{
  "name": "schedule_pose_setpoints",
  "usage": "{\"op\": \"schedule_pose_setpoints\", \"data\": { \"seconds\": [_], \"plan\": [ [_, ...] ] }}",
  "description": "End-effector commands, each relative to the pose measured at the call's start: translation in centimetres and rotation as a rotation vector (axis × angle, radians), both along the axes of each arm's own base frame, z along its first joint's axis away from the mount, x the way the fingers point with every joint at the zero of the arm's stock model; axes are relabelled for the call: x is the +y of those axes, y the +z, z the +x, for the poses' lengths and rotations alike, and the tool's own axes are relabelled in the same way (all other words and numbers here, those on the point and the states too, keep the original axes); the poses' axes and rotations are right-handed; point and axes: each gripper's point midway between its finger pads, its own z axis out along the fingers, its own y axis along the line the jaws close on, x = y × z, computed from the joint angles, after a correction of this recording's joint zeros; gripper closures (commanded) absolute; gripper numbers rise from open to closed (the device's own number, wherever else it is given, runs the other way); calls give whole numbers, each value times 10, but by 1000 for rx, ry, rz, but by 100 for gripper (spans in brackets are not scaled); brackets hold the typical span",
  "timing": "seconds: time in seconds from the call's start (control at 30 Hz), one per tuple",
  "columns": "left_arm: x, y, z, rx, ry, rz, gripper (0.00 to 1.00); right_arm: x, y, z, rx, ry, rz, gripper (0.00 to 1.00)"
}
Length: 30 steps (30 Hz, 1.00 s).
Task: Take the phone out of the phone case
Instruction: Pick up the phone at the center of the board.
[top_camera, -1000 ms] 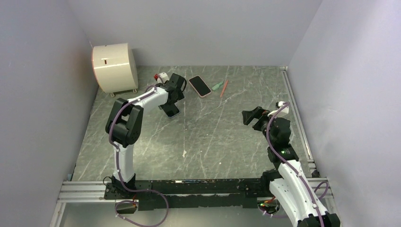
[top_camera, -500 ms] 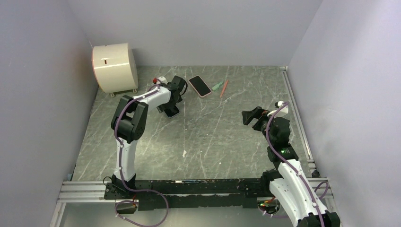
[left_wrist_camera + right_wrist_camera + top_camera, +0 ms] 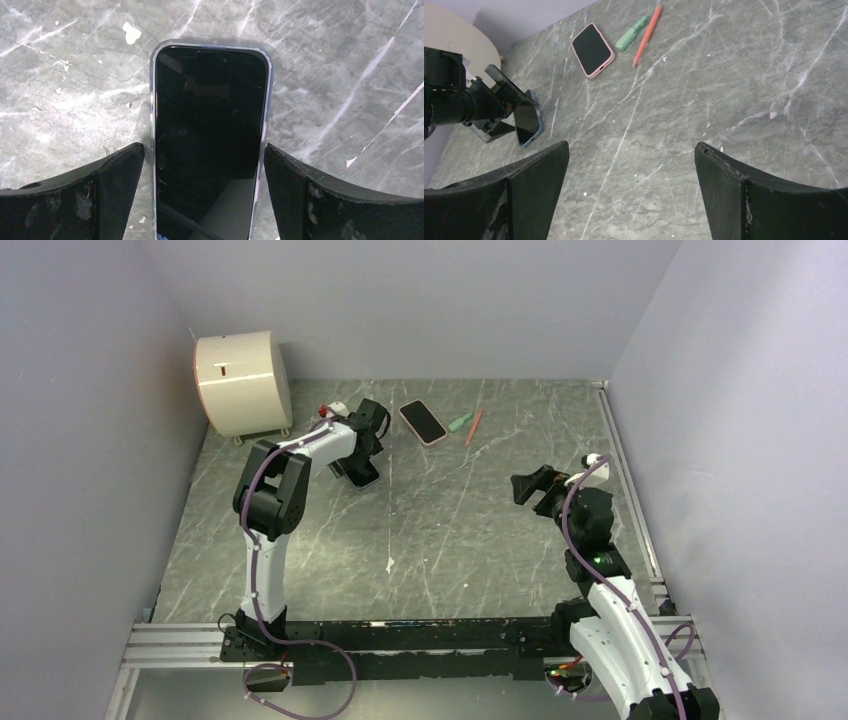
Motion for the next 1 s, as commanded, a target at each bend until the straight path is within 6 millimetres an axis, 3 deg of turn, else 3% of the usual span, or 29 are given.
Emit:
{"op": "schedule_pose_setpoints", "data": {
  "seconds": [0.0,0.27,0.47,0.73,0.97],
  "plan": [
    [-3,-14,3,9,-11,-26,5,7,21,6,-64,37,-4,1],
    [-7,-20,0,29,-78,-41,5,24,11,11,-16,142,-10,3],
    [-10,-21,-8,55,-168,-39,15,42,5,14,22,233,-3,8],
    [-3,-29,-33,164,-277,43,19,75,-5,14,56,309,-5,9],
    [-23,-6,-54,126,-468,89,23,101,-14,17,79,357,1,9]
  ]
}}
